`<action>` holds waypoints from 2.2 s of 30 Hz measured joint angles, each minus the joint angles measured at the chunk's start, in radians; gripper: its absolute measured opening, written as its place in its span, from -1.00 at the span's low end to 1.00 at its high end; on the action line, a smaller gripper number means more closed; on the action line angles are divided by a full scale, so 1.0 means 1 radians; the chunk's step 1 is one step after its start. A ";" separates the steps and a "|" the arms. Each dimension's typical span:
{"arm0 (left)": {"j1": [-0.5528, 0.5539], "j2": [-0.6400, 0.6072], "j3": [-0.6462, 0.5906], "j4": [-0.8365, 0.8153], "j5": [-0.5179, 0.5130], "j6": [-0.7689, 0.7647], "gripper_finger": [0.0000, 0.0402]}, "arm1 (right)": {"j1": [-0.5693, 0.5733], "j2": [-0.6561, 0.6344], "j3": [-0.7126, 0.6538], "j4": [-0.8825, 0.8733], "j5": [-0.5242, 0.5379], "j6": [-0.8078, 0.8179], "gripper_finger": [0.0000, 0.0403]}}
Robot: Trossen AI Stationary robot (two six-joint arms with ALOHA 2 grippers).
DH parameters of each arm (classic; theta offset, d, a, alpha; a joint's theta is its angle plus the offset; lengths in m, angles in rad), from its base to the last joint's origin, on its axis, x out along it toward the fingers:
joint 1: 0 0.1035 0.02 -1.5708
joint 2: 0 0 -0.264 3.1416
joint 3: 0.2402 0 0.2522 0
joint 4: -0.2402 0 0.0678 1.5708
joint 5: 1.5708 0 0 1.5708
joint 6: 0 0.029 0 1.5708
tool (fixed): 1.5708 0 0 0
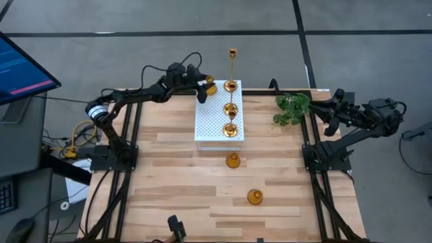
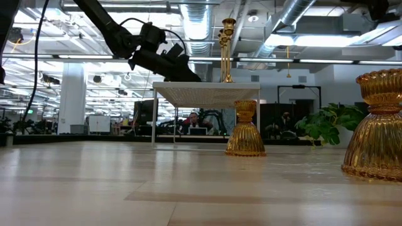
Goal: Pick & Place candle stick holders
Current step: Put the left orange candle holder on the shelf, then adjust the shelf
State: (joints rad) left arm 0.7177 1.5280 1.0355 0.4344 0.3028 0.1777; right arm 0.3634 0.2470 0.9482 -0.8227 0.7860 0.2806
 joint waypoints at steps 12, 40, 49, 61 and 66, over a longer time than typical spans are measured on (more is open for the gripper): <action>0.000 -0.002 0.000 0.001 -0.004 0.007 0.43 | 0.000 0.000 0.000 0.000 -0.005 0.000 -0.55; -0.560 -0.805 0.000 -0.803 -0.363 -0.135 0.59 | 0.001 0.000 0.000 0.000 -0.055 0.008 -0.55; -0.990 -0.676 0.000 -0.997 -0.537 -0.321 0.59 | 0.001 0.000 0.000 0.000 -0.053 0.008 -0.55; -1.128 -0.442 -0.154 -0.832 -0.571 -0.528 0.59 | 0.001 0.000 0.000 -0.014 -0.054 0.008 -0.55; -1.135 -0.440 -0.341 -0.528 -0.646 -0.528 0.59 | 0.000 0.000 0.000 -0.016 -0.056 -0.003 -0.55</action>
State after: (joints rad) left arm -0.4168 1.0878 0.6949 -0.0934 -0.3429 -0.3501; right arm 0.3639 0.2474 0.9482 -0.8383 0.7303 0.2779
